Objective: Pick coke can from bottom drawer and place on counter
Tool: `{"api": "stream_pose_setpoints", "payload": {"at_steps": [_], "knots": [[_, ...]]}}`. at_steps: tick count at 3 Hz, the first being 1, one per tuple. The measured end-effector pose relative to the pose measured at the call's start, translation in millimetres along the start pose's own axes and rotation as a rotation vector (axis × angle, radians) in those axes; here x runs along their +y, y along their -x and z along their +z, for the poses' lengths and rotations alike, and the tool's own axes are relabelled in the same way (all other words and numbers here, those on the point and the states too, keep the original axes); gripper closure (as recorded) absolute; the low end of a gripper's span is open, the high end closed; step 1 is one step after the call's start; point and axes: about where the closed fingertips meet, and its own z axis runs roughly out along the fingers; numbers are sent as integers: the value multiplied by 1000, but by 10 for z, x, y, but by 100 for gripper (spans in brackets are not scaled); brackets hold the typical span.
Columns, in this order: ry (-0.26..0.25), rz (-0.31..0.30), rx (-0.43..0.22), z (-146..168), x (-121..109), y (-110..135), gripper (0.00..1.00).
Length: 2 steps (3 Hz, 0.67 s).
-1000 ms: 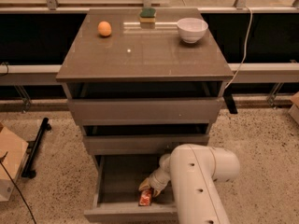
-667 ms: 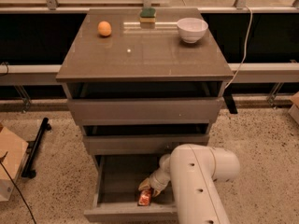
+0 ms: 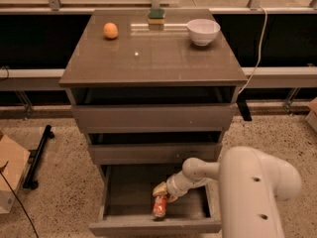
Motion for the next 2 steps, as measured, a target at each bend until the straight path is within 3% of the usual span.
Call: {"api": "stream_pose_setpoints", "payload": {"at_steps": [2], "knots": [[198, -226, -65, -1312, 388, -328, 100]]}}
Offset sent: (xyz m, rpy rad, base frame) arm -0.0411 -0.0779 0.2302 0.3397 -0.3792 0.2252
